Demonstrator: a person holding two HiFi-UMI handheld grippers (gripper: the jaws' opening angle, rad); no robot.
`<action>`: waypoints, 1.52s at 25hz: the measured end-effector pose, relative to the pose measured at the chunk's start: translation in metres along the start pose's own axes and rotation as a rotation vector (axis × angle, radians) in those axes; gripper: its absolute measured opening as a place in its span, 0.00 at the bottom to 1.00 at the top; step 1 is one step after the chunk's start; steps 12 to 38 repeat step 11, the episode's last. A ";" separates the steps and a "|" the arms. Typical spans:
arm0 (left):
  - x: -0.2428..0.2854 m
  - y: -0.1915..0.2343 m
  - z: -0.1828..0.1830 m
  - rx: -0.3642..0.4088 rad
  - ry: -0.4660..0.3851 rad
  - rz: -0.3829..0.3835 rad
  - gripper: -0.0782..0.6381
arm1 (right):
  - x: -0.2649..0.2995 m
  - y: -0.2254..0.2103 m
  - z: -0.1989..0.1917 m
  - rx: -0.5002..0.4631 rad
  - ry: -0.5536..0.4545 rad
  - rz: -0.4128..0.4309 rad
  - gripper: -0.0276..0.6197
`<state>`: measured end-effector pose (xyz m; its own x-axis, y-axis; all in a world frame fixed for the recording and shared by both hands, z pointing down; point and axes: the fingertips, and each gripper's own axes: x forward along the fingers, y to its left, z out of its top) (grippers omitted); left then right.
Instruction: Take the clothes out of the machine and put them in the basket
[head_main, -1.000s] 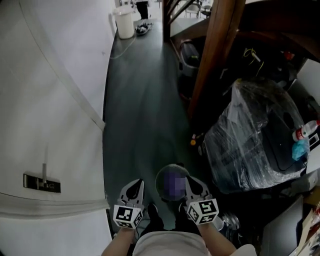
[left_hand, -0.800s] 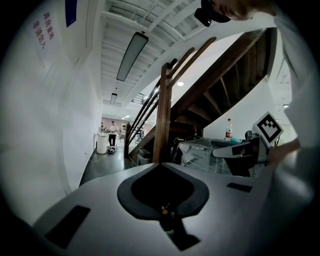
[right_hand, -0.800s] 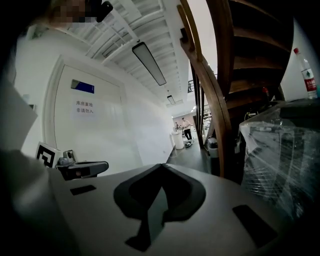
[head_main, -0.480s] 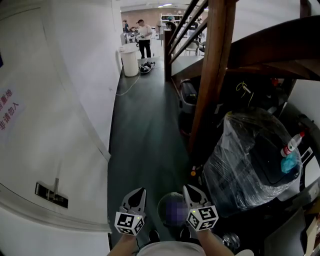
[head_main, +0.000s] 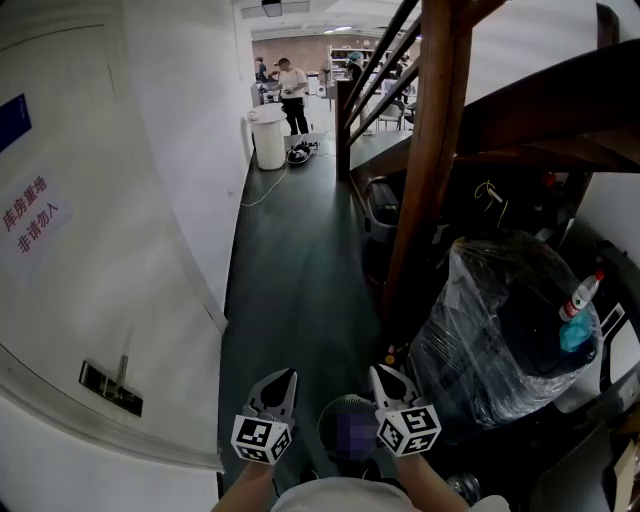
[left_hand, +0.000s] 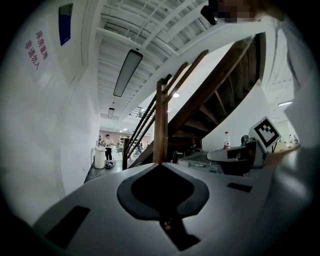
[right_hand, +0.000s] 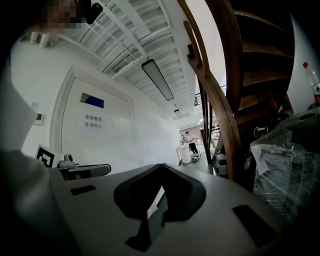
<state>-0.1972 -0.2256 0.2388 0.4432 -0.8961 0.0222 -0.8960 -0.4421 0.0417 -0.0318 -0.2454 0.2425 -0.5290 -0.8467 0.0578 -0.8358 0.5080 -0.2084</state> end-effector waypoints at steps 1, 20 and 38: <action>0.000 0.000 0.000 -0.001 0.000 -0.002 0.14 | 0.001 0.001 0.001 -0.003 -0.001 0.002 0.05; 0.004 0.009 -0.003 -0.016 0.015 -0.010 0.14 | 0.011 0.012 0.006 -0.011 -0.009 0.008 0.05; 0.004 0.009 -0.003 -0.016 0.015 -0.010 0.14 | 0.011 0.012 0.006 -0.011 -0.009 0.008 0.05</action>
